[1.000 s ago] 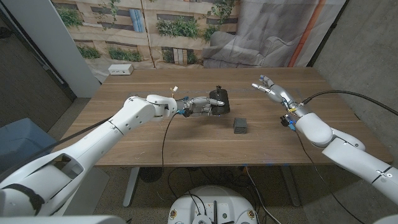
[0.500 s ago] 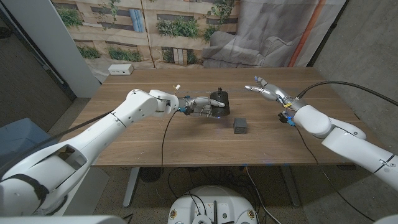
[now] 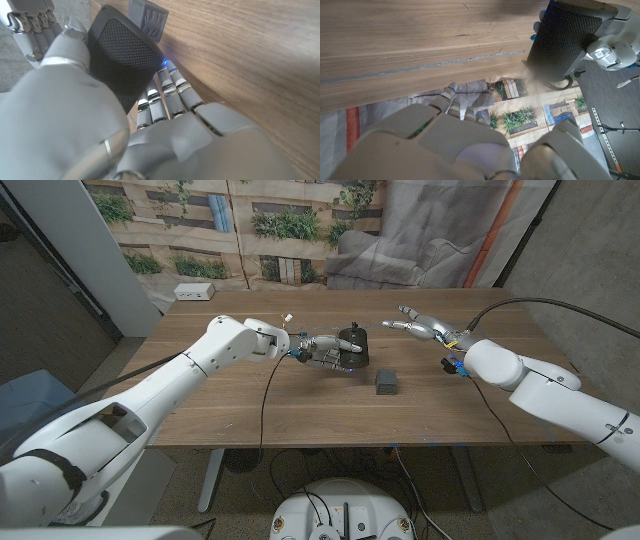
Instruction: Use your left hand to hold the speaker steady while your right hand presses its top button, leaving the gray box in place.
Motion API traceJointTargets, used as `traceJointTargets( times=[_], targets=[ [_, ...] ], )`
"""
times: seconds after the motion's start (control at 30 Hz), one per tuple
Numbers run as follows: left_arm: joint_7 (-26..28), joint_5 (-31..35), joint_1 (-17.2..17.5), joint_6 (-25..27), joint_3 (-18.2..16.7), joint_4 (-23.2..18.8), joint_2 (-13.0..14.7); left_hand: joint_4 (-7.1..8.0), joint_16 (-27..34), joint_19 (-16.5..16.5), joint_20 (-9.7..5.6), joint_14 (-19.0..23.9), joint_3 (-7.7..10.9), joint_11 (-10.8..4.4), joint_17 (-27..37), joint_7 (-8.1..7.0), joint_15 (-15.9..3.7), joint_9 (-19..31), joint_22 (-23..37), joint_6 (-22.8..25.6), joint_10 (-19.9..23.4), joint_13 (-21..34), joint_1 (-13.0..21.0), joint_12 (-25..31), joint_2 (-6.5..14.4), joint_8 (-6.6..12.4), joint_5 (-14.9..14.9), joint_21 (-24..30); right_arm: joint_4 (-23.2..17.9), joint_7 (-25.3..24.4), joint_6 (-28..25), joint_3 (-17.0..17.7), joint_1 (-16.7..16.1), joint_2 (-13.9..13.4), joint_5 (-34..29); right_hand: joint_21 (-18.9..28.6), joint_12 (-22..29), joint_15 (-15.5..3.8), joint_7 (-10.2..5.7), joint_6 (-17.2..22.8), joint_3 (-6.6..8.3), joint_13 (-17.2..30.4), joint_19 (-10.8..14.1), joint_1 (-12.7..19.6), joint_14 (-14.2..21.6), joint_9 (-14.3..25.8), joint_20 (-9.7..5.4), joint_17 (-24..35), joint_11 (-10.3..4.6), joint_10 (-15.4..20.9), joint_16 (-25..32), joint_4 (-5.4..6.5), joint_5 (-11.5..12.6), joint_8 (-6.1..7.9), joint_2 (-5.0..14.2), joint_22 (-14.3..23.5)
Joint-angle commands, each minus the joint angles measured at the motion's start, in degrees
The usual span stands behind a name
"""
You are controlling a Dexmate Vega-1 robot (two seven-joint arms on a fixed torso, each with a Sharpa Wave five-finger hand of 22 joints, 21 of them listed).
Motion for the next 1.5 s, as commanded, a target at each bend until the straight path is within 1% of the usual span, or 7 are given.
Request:
traceJointTargets(
  times=[0.03,0.23,0.33,0.53,0.67,1.13,1.5],
  targets=[
    [-2.88,0.31,-2.11,0.55,1.35,2.56,-0.89,2.23,-0.09,0.56,-5.36,6.20,3.05,-7.55,0.09,-1.27,-13.33,0.33,0.09,12.54,8.93,0.18,-3.53,0.08,14.72,0.02,0.24,0.34,-2.86,3.48,-9.17,-5.73,5.97,0.55,-4.26,-0.04,-0.15,0.47,0.49,-8.84,-0.62,0.30,-0.71,-1.37,-1.15,0.12,0.01,0.34,0.35,-1.44,0.15,0.22,0.20,0.02,-0.64,0.16],
    [-4.55,1.18,-3.03,0.27,2.19,3.45,-0.99,1.79,-0.24,0.64,-5.34,6.39,3.53,-7.87,0.13,-1.26,-13.53,0.36,0.09,12.77,9.23,0.03,-3.36,-0.02,14.87,-0.17,0.33,0.31,-2.48,5.77,-11.62,-7.71,8.63,1.44,-4.29,-0.10,-0.26,1.16,1.96,-11.59,-0.86,0.34,-2.09,-1.45,-2.76,0.15,0.21,0.36,1.40,-3.63,0.02,0.12,0.59,-0.06,-0.46,0.16],
    [-4.87,1.57,-3.29,0.14,2.35,3.80,-1.11,1.70,-0.26,0.64,-5.35,6.47,3.61,-7.73,0.15,-1.24,-13.47,0.37,0.09,12.85,9.32,0.02,-3.38,-0.03,14.83,-0.23,0.34,0.29,-2.63,6.71,-12.86,-8.75,9.83,1.64,-4.70,-0.20,-0.27,1.29,2.23,-12.13,-0.98,0.35,-2.76,-1.49,-3.24,0.15,0.28,0.37,1.47,-4.33,0.01,0.08,0.71,0.03,-0.51,0.16],
    [-4.29,1.80,-3.35,1.09,2.30,3.61,-1.17,1.64,-0.31,0.70,-5.35,6.64,3.72,-7.77,0.20,-1.10,-13.32,0.39,0.09,13.09,9.51,0.01,-3.58,-0.04,14.80,-0.31,0.34,0.28,-2.86,8.39,-14.04,-10.51,11.62,1.98,-5.15,-0.10,-0.36,1.87,3.08,-14.87,-1.43,0.38,-4.11,-2.10,-4.77,0.17,0.46,0.59,2.82,-7.18,0.12,0.27,1.15,-0.01,-0.37,0.18],
    [-3.84,1.58,-2.90,1.42,2.01,3.11,-1.14,1.63,-0.35,0.74,-5.30,6.70,3.77,-7.74,0.21,-1.07,-13.30,0.40,0.10,13.13,9.55,0.02,-3.68,-0.07,14.78,-0.38,0.33,0.28,-3.27,8.84,-14.86,-11.50,12.37,2.15,-5.83,0.11,0.10,2.02,3.18,-16.28,-1.74,0.39,-4.67,-2.58,-5.31,0.19,0.57,0.75,3.32,-8.10,0.40,0.45,1.48,0.27,-0.15,0.19],
    [-2.87,1.20,-2.21,1.64,1.55,2.46,-1.08,1.58,-0.49,0.88,-5.28,6.92,4.07,-7.70,0.29,-0.89,-13.30,0.43,0.11,13.64,9.85,0.02,-4.04,-0.11,14.86,-0.53,0.33,0.27,-3.13,11.32,-16.39,-16.24,15.78,3.71,-10.03,0.11,0.11,2.59,3.18,-17.76,-2.06,0.40,-5.39,-2.87,-6.38,0.20,0.88,0.85,3.47,-9.20,0.35,0.48,1.78,0.27,-0.14,0.19],
    [-3.49,1.45,-2.33,0.92,1.85,3.30,-1.53,1.62,-0.57,0.97,-5.26,7.21,4.27,-7.32,0.34,-0.90,-13.27,0.46,0.11,14.02,10.23,0.04,-4.47,-0.10,14.91,-0.68,0.31,0.25,-2.58,12.03,-17.22,-17.79,16.56,4.86,-12.18,0.17,0.16,2.81,3.06,-18.51,-2.32,0.41,-5.58,-3.12,-6.90,0.21,0.99,0.91,3.70,-9.70,0.35,0.53,1.94,0.27,-0.26,0.19]
  ],
)
